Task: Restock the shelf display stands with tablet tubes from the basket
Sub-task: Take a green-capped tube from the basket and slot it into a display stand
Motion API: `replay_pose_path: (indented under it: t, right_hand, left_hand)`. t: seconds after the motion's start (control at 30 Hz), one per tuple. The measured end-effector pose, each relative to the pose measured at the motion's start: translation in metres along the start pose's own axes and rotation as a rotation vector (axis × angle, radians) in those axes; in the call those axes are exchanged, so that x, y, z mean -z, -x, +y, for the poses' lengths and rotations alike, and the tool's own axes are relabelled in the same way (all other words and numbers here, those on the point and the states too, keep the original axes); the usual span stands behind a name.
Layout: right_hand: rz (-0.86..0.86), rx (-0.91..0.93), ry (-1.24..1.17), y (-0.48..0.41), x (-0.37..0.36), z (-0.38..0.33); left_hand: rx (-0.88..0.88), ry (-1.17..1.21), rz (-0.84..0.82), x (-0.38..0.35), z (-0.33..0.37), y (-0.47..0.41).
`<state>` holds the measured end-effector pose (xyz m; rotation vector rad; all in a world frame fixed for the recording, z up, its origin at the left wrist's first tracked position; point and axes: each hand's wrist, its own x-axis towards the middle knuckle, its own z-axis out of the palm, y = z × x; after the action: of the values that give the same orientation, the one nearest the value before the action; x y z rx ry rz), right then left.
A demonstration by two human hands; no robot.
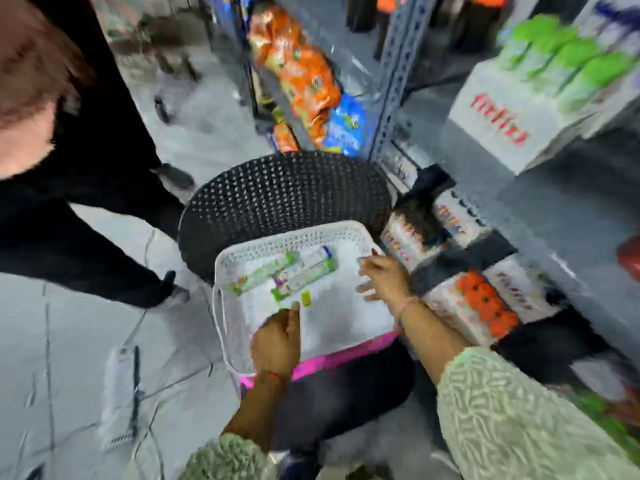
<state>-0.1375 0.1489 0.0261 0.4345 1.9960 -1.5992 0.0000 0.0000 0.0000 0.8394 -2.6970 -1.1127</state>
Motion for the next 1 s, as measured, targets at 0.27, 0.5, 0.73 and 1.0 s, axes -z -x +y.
replay_pose_path:
  t: [0.27,0.5,0.73,1.0]
  right_hand:
    - [0.026,-0.186,-0.026,-0.097,-0.066,0.034]
    - [0.148,-0.249,-0.146,-0.114,-0.091,0.054]
    - [0.478,0.146,-0.334,-0.026,-0.006,0.01]
    - [0.805,0.608,-0.307,0.179,0.196,-0.042]
  left_hand:
    - [-0.254,-0.322,-0.145,-0.063,-0.044,0.021]
    - [-0.245,-0.362,-0.174,-0.063,-0.042,0.023]
    - [-0.233,-0.381,-0.324,-0.047,-0.031,0.025]
    - [-0.805,-0.135,-0.35,-0.087,0.112,0.065]
